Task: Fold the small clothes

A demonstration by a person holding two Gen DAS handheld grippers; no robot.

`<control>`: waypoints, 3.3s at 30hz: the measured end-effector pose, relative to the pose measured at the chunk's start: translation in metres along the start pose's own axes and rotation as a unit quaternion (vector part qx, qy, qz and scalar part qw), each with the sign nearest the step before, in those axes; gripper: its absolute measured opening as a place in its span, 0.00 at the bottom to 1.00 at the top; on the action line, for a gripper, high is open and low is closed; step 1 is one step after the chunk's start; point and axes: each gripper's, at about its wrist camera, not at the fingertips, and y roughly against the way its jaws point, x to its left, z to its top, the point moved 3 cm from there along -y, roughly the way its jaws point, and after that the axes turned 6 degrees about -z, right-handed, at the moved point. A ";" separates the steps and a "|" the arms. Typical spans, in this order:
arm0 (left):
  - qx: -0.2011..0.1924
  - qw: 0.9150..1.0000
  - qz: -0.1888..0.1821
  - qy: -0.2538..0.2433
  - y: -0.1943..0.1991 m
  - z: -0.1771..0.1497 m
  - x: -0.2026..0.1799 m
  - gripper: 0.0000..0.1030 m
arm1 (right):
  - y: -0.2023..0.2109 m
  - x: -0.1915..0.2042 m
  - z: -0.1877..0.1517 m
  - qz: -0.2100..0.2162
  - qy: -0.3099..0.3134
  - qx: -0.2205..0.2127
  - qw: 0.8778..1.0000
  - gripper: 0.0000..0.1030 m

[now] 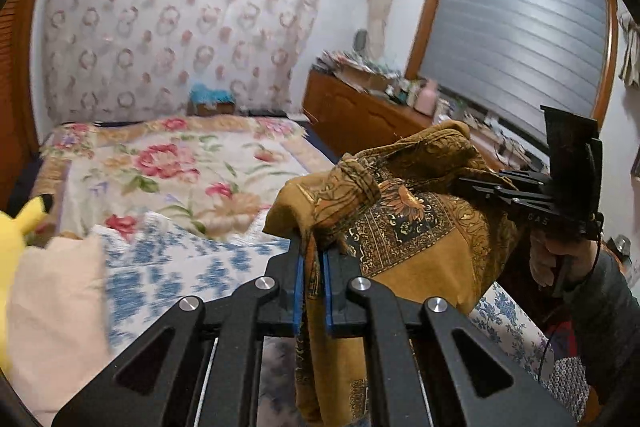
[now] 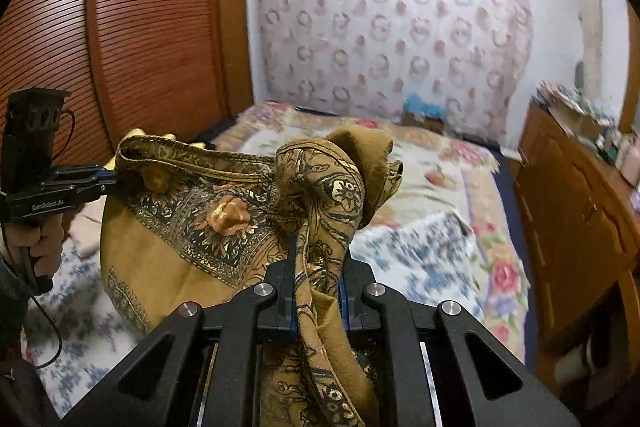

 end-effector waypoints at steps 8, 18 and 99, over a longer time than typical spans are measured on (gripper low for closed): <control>-0.052 0.995 0.074 0.038 0.083 -0.016 0.059 0.08 | -0.039 0.060 0.045 0.052 0.078 -0.025 0.995 0.13; -0.068 0.978 0.155 0.123 0.139 -0.074 0.138 0.08 | -0.127 0.172 0.107 0.111 0.210 -0.009 0.971 0.13; -0.075 0.977 0.195 -0.032 0.129 -0.054 -0.078 0.81 | 0.098 0.145 -0.046 -0.113 -0.090 -0.128 0.981 0.81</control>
